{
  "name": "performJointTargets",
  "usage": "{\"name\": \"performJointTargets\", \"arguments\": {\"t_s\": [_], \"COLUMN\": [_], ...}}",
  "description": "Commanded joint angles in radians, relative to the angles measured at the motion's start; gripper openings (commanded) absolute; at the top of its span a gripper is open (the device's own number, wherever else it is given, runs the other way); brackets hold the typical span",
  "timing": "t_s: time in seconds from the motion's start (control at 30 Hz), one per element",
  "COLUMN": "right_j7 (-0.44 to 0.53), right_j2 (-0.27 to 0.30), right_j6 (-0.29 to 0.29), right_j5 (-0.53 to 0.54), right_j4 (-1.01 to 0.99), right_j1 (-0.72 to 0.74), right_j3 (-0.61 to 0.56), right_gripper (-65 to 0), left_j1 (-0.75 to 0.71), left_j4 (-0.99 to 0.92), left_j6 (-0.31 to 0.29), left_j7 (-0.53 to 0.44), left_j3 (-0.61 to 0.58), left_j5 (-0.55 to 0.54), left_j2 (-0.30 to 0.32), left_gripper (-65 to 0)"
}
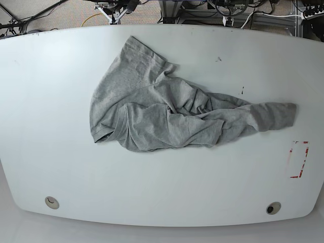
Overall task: Fold the T-shirt properly
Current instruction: 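Move the right gripper from rest toward the crumpled grey T-shirt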
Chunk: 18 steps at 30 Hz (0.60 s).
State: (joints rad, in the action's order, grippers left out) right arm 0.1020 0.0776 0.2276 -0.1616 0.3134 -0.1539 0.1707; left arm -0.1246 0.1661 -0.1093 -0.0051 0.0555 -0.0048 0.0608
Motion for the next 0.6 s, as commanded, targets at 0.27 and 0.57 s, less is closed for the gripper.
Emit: {"name": "performJointTargets", "arguments": {"t_s": [0.27,0.57], "right_j7": [0.008,-0.025], "right_j2": [0.004,-0.019], "right_j6": [0.003,0.003], "right_j5": [0.0,-0.002], "right_j4": [0.034,0.321], "right_j1": [-0.043,-0.233], "right_j3": [0.002,0.002], "right_gripper": [-40.4,-40.4], "left_j1": [-0.152,-0.303], "left_j4": [0.223,0.433], "left_j6": [0.0,0.0], "left_j7": [0.0,0.0], "left_j3": [-0.001,0.0], "left_j5": [-0.004,-0.005], "left_j2": [0.004,0.004], "left_gripper": [-23.6,-24.0]}}
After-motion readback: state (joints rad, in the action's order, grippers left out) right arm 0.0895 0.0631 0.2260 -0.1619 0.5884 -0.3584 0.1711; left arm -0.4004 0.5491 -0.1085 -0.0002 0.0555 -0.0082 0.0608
